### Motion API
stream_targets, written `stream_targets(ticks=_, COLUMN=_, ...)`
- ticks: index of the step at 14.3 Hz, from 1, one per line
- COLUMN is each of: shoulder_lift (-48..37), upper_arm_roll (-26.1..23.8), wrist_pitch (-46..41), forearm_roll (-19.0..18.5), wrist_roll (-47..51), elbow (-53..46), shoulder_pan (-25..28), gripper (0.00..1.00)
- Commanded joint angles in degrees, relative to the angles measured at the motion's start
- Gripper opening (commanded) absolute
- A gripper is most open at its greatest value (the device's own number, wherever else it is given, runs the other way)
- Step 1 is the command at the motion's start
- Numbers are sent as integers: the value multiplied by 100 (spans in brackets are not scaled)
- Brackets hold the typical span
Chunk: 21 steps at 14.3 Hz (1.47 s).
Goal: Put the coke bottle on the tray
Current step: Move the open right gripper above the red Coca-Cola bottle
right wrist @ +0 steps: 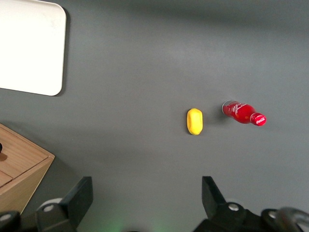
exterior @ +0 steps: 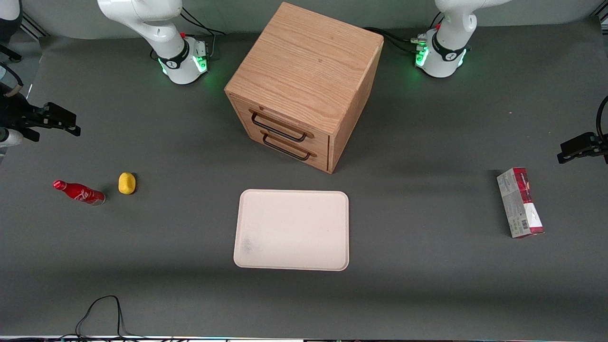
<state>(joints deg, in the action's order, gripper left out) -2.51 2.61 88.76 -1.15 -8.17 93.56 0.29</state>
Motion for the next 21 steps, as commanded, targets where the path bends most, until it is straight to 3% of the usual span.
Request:
stream_targets(ticks=1, shoulder_lift=23, upper_arm_roll=20, wrist_pitch=-104, forearm_roll=-8, wrist_roll=158, elbow=-101, shoulder_pan=50, gripper=100)
stream_targets(ticks=14, shoulder_lift=14, upper_arm_roll=81, wrist_pitch=-104, forearm_roll=-8, wrist_roll=88, elbow=-57, shoulder_pan=-20, gripper=100)
stream_targets(ticks=21, shoulder_lift=111, upper_arm_roll=1108, wrist_pitch=177, forearm_roll=-52, wrist_roll=-562, elbow=-127, shoulder_pan=-56, gripper=100)
